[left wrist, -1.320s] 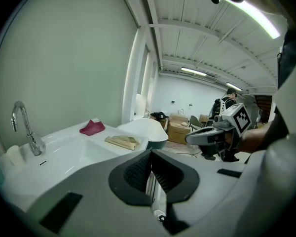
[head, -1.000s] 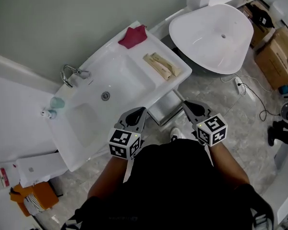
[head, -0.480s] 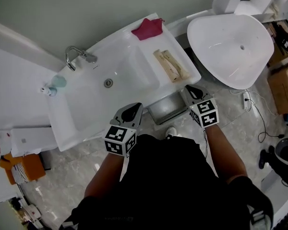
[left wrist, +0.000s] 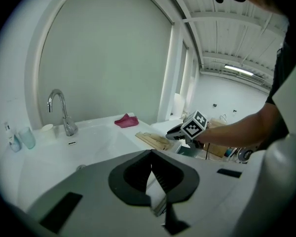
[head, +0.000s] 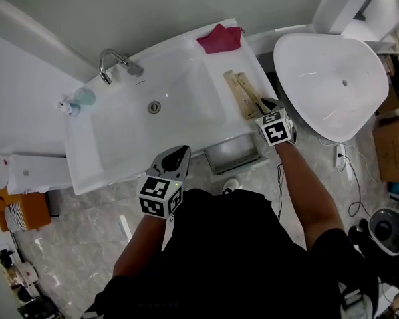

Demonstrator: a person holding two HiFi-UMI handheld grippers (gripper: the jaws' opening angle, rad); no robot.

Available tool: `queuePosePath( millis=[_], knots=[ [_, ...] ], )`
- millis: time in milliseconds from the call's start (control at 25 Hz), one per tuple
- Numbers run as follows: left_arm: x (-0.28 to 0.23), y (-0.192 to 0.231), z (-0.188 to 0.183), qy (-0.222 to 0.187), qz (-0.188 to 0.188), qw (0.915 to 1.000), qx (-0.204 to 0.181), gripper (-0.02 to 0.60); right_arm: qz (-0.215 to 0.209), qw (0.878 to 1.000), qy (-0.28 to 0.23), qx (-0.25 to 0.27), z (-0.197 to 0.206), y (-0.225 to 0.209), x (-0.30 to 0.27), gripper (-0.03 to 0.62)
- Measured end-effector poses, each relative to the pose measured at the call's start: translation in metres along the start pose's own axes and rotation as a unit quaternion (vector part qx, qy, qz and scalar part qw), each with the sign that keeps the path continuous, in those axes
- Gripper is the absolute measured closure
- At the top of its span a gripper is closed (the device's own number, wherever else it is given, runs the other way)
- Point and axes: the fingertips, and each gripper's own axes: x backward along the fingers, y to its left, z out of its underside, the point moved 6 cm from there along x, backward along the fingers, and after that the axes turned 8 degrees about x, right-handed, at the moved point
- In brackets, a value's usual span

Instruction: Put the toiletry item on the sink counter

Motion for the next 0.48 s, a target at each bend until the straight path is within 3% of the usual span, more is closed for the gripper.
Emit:
queuePosePath(
  millis=[280,480],
  knots=[
    [0.023,0.016,0.007,-0.008,-0.033,0.9992,0.019,0.575,-0.005,0.999,0.041,-0.020,0.012,-0.009,-0.029,0.507],
    [0.026,0.022,0.009,-0.009,-0.034,0.9989,0.032,0.575,-0.015,0.997,0.054,-0.052,0.017,-0.011,-0.037,0.507]
  ],
)
